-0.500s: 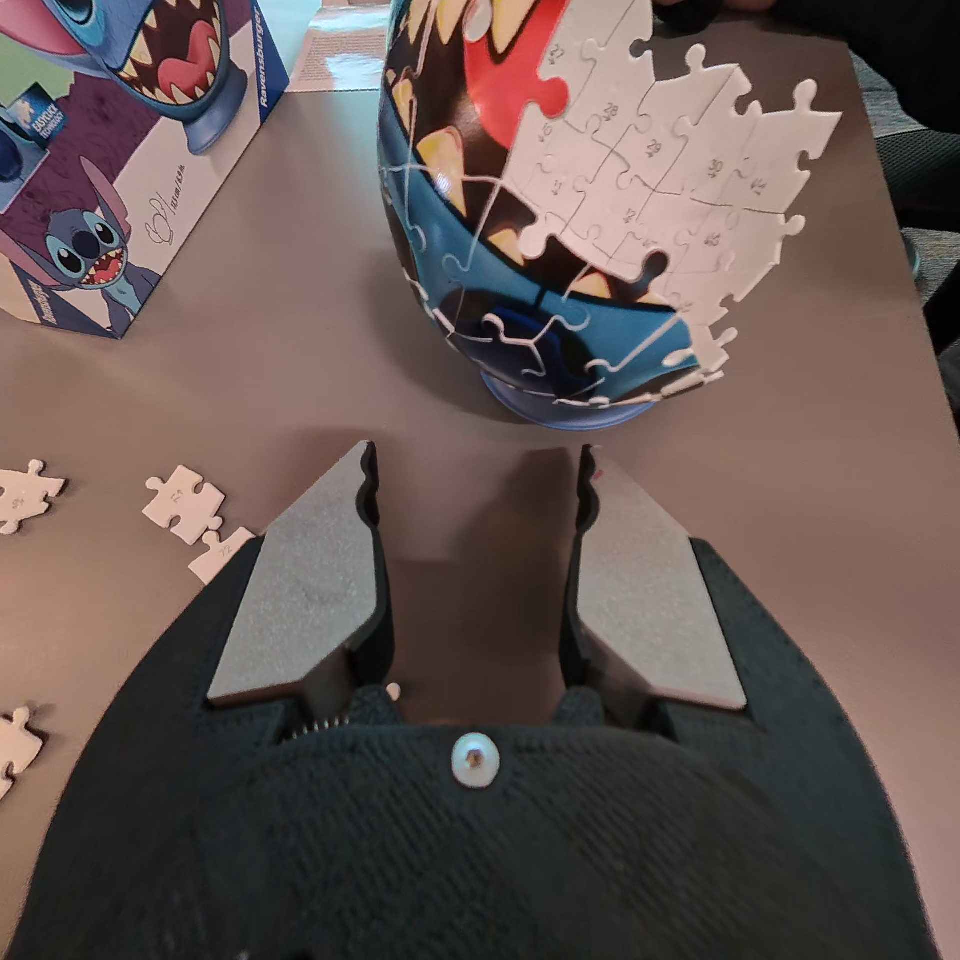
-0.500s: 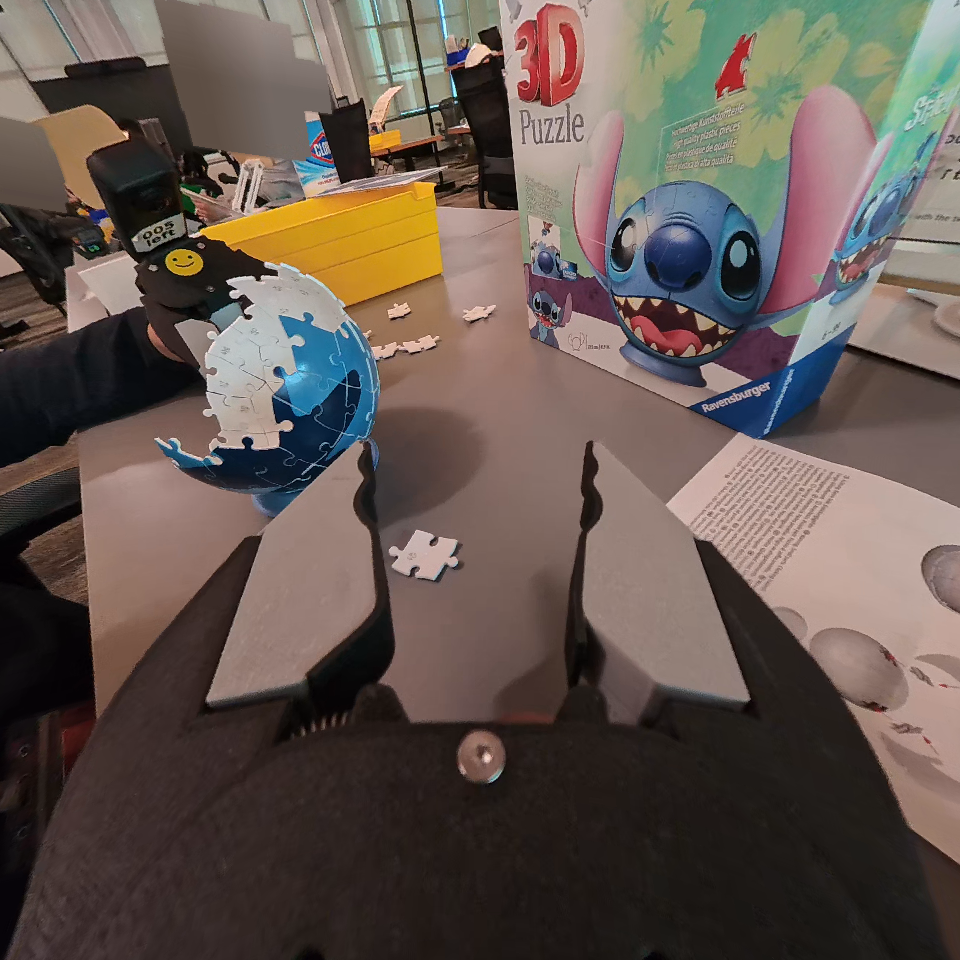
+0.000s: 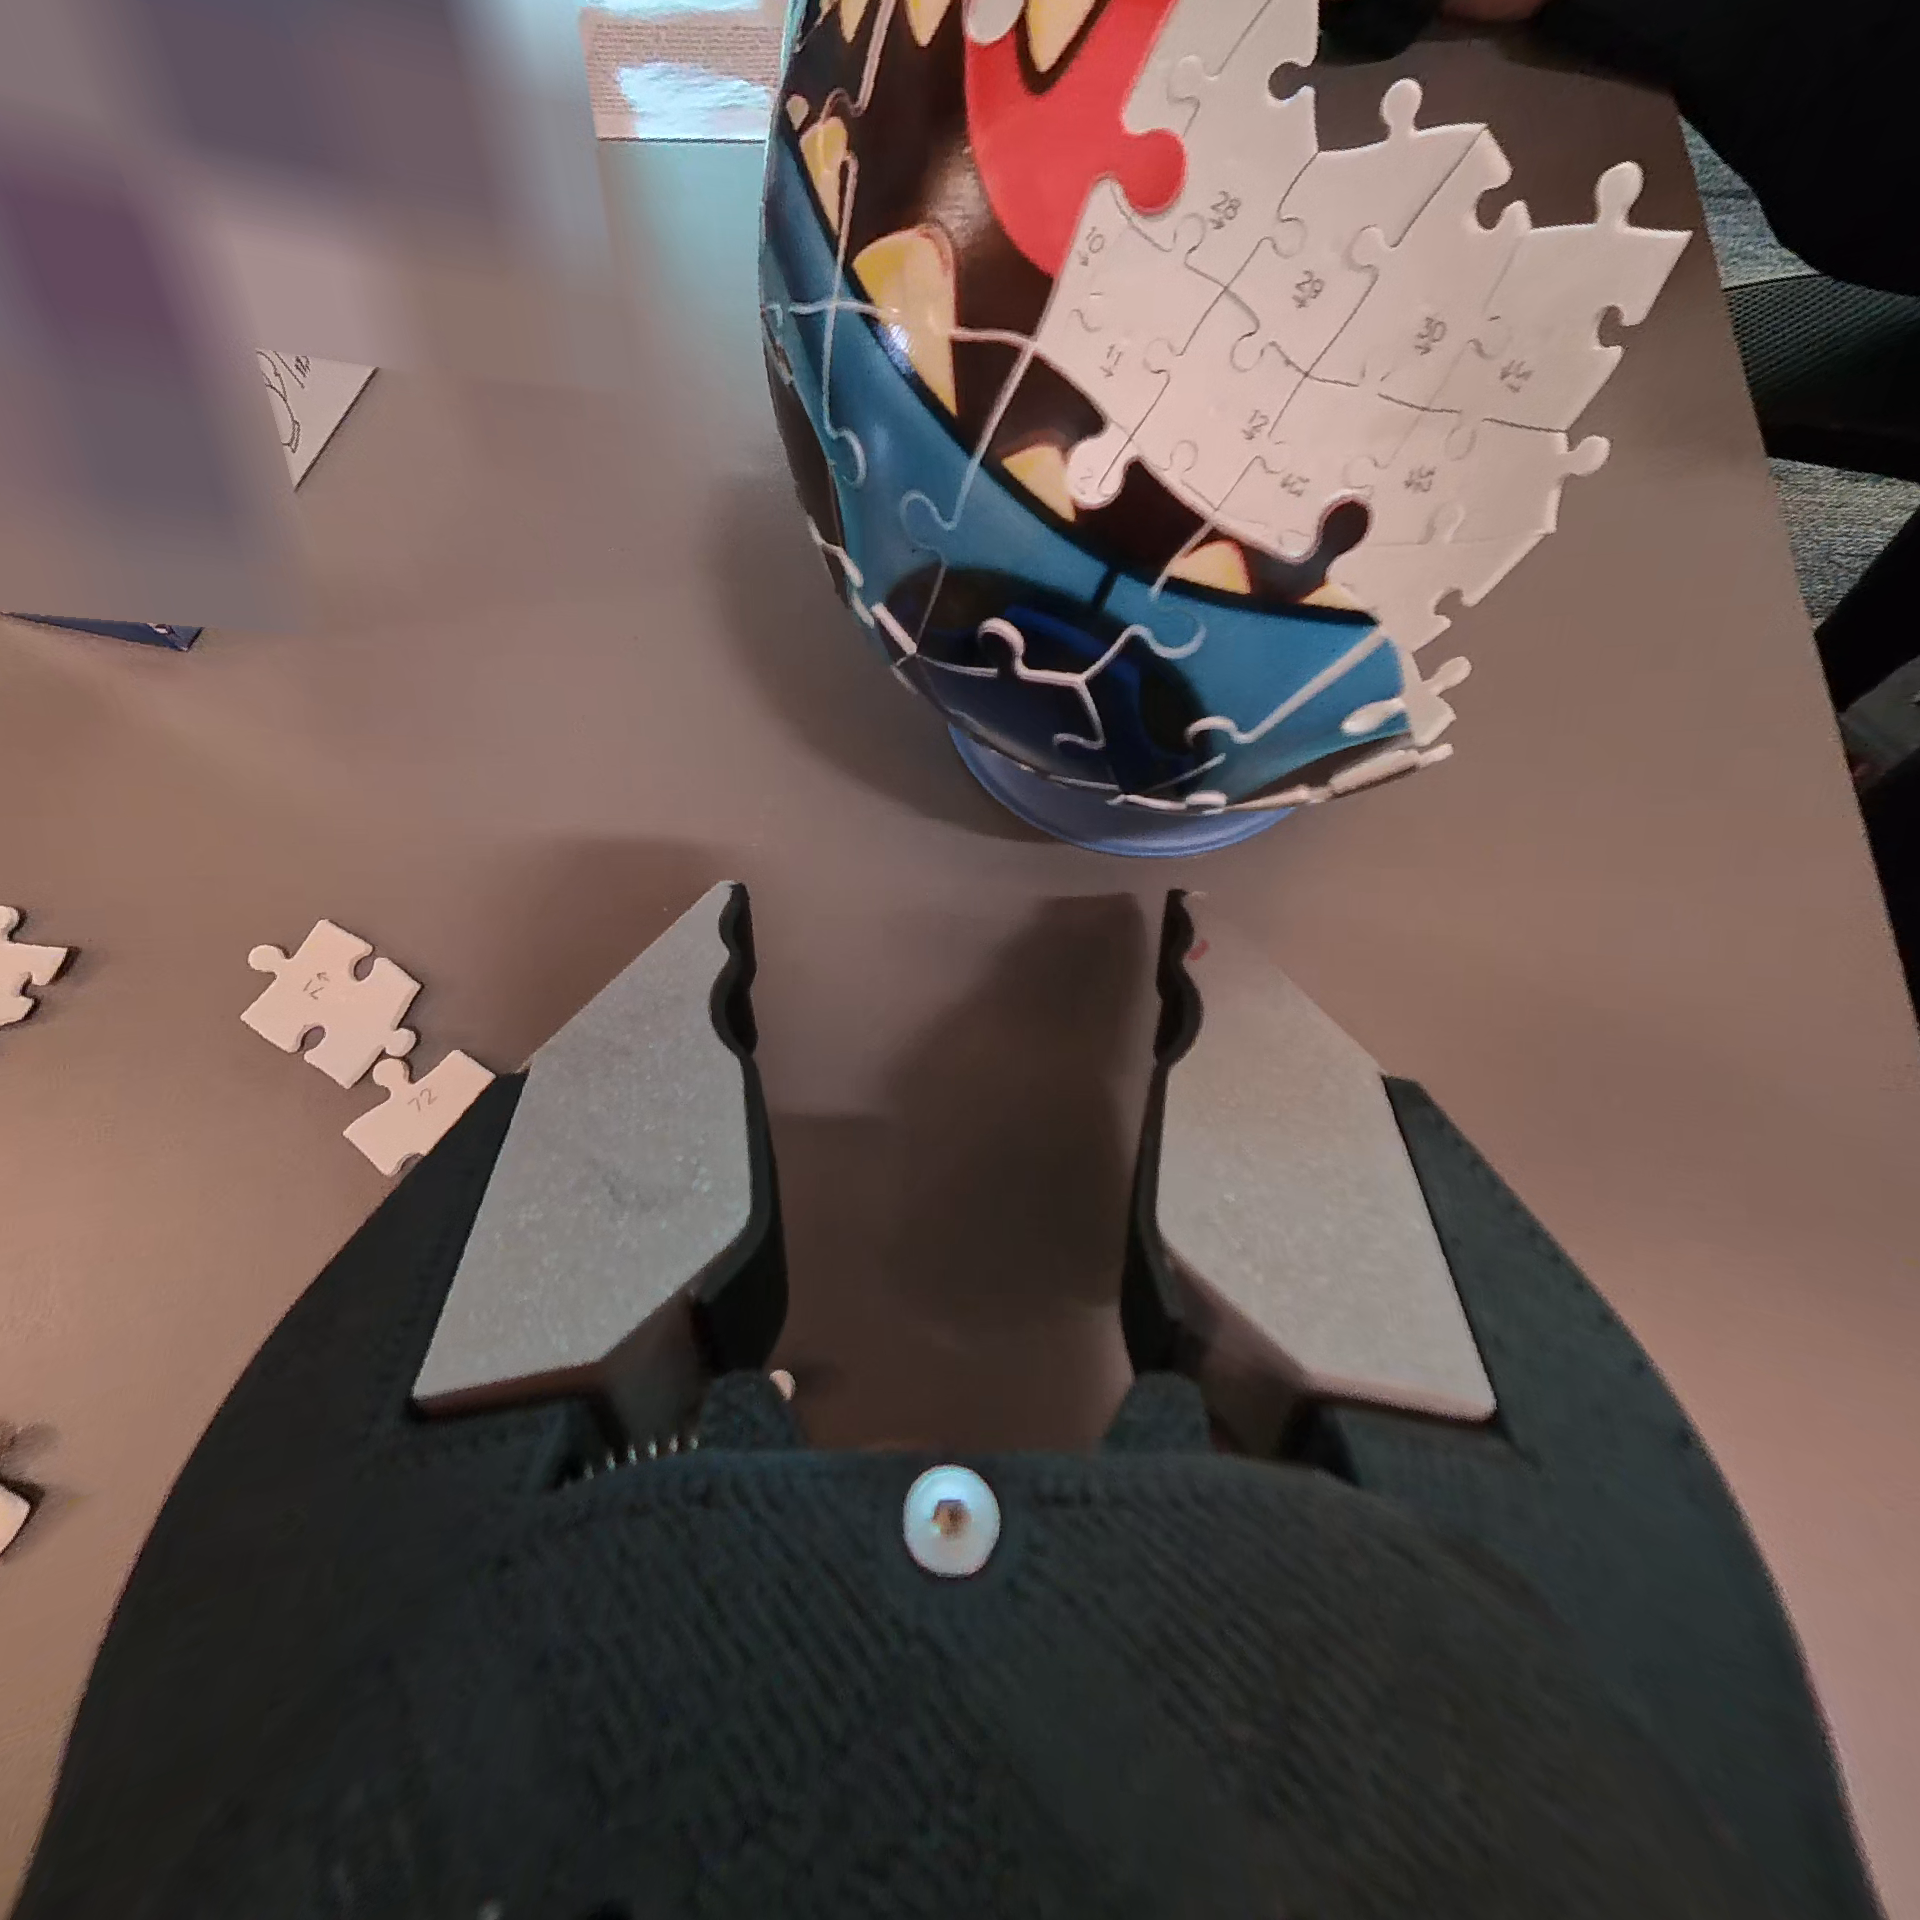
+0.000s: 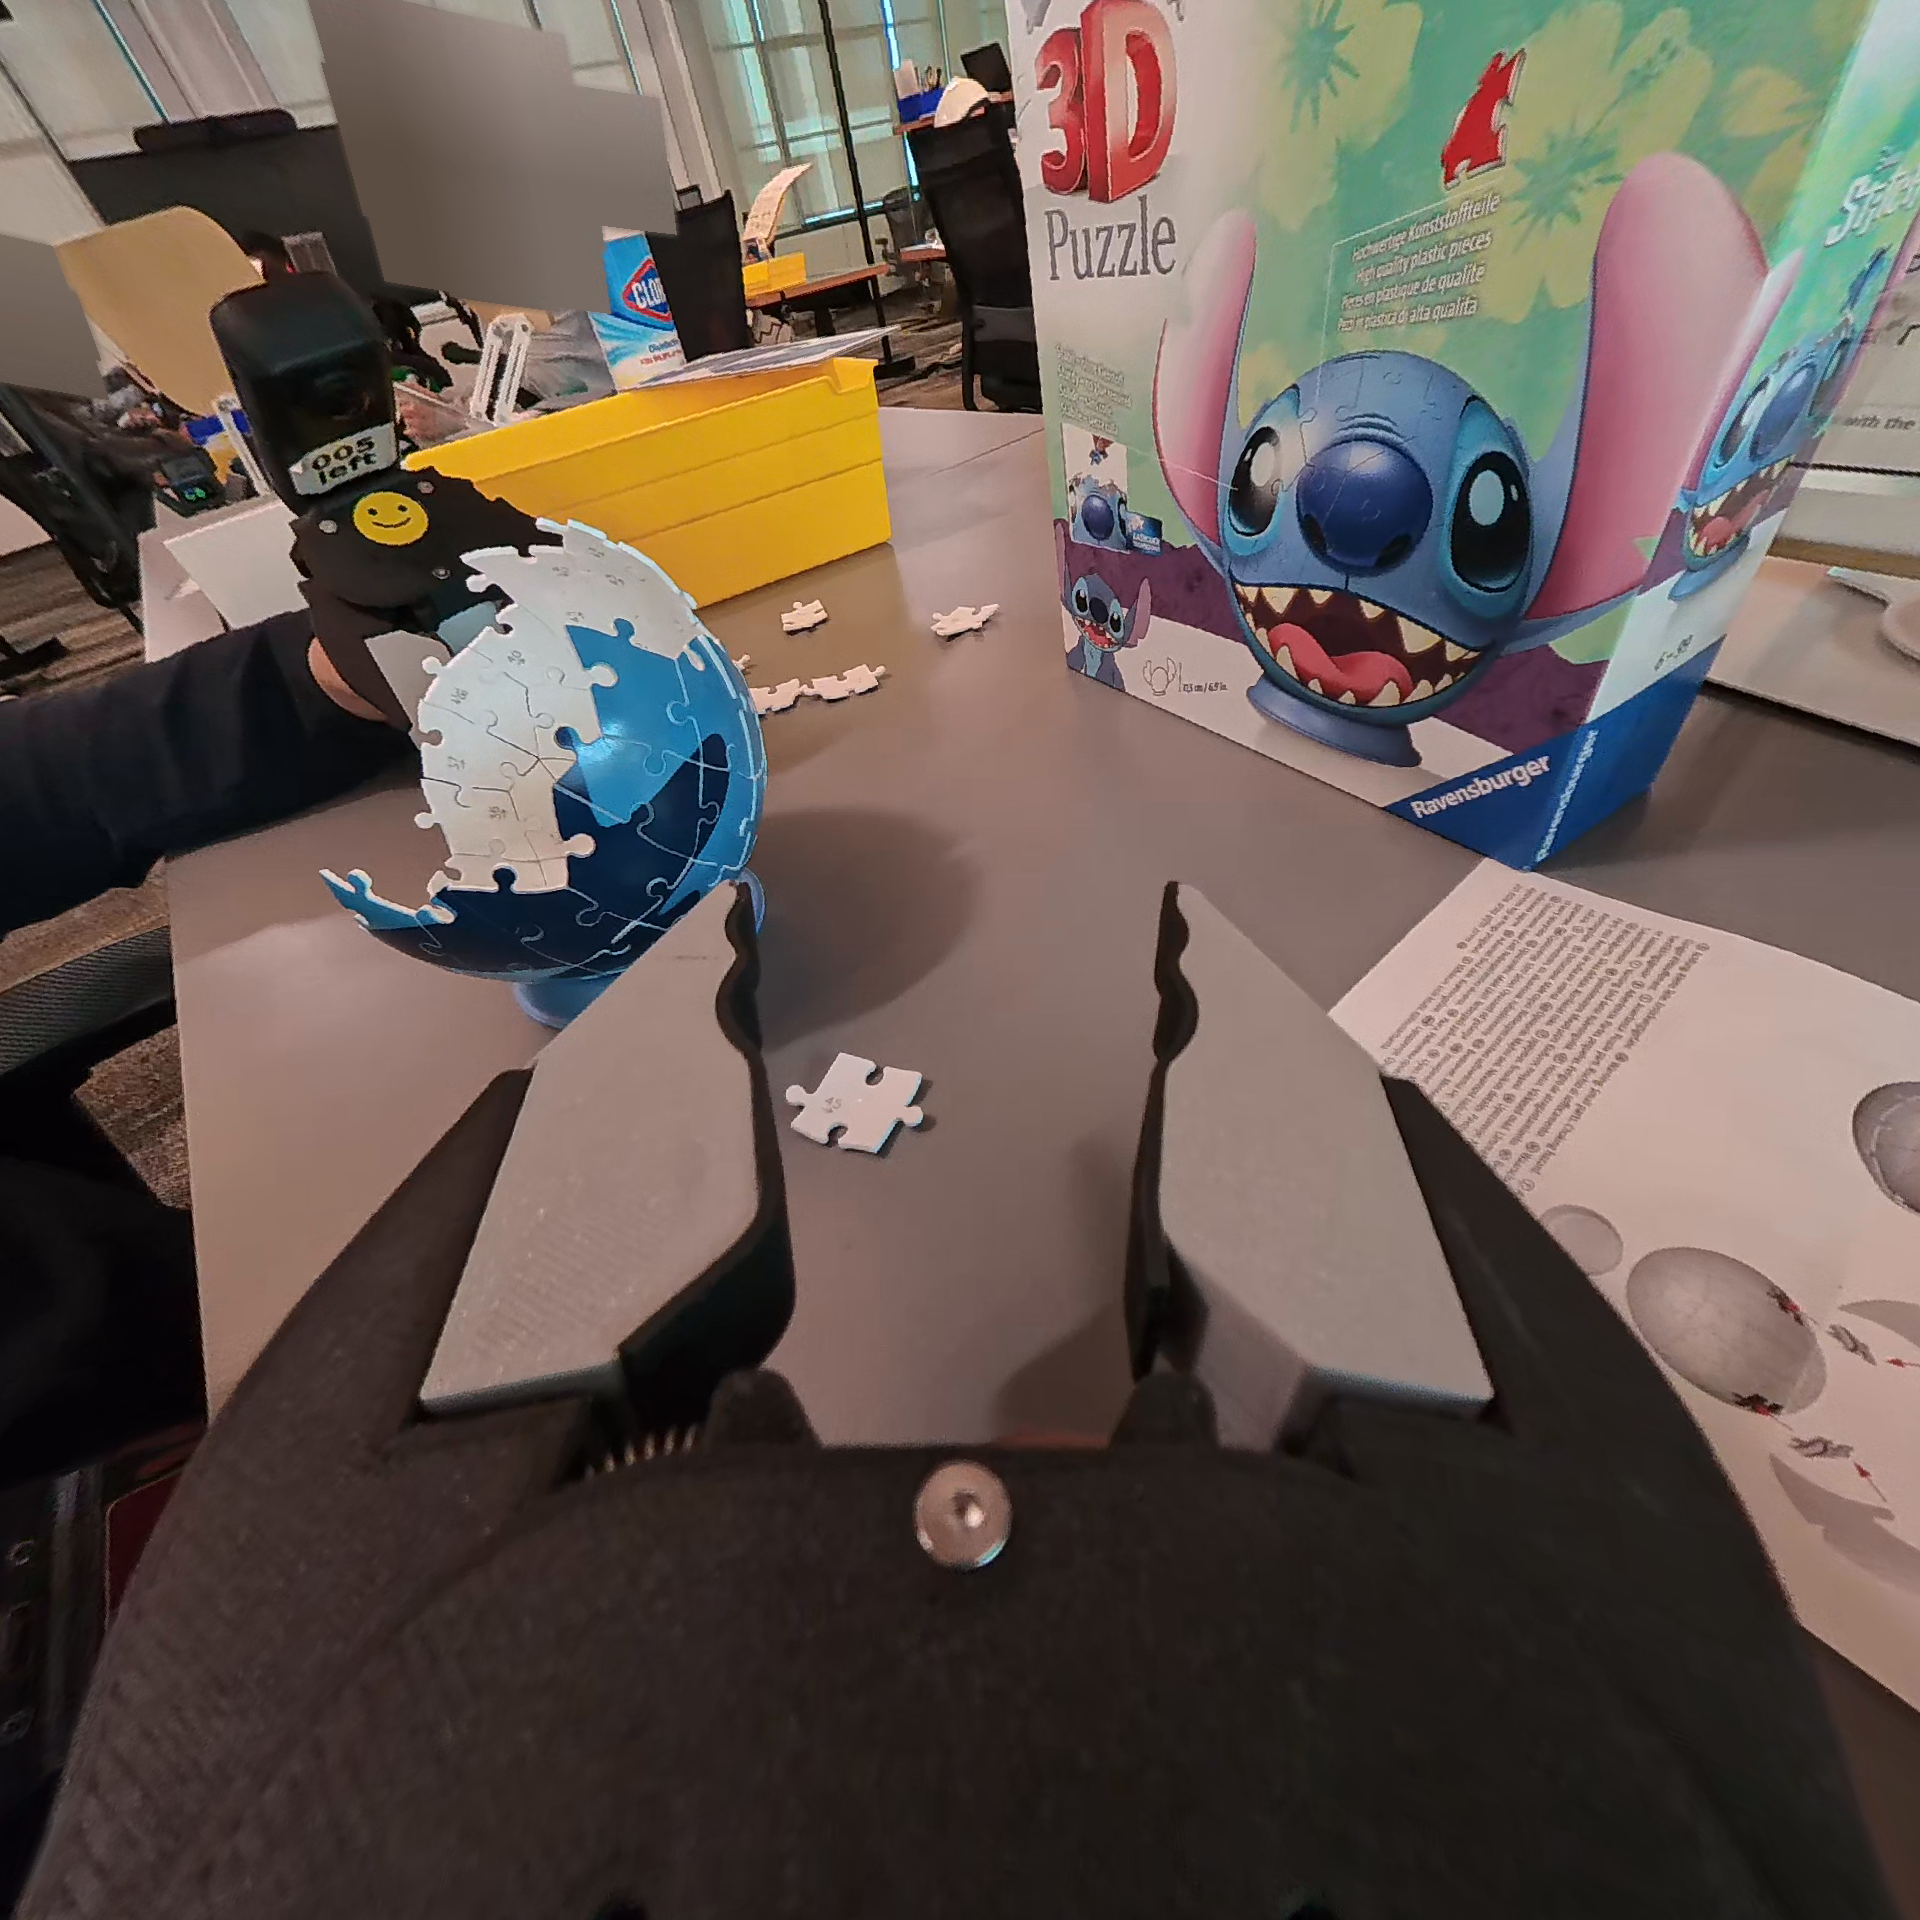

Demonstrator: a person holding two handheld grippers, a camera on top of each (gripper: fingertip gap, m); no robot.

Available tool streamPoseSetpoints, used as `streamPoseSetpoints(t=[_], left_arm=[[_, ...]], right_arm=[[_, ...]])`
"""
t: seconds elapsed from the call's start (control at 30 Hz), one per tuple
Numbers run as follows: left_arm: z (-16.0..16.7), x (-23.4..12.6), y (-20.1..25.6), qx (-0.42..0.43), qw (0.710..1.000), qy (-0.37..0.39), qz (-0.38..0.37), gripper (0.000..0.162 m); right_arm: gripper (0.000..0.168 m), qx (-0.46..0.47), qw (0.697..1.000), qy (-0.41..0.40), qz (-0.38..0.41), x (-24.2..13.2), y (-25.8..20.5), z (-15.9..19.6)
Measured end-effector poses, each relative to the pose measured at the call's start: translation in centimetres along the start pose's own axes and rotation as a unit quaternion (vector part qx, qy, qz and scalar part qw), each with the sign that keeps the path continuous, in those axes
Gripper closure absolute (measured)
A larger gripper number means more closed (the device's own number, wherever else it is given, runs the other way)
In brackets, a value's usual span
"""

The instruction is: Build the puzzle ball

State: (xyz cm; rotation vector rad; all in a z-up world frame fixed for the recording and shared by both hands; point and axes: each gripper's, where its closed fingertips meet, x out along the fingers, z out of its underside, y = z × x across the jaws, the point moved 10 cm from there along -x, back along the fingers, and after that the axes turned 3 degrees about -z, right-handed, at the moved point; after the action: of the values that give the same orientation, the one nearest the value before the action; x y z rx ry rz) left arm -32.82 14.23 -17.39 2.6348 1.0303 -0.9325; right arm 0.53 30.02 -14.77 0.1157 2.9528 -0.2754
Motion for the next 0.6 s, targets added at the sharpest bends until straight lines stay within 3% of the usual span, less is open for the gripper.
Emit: streamPoseSetpoints(t=[0.6], left_arm=[[0.04,0.19,-0.07,-0.003,1.0,-0.009,0.0,0.083]], right_arm=[[0.095,-0.005,1.0,-0.007,-0.01,0.08,-0.21,0.06]])
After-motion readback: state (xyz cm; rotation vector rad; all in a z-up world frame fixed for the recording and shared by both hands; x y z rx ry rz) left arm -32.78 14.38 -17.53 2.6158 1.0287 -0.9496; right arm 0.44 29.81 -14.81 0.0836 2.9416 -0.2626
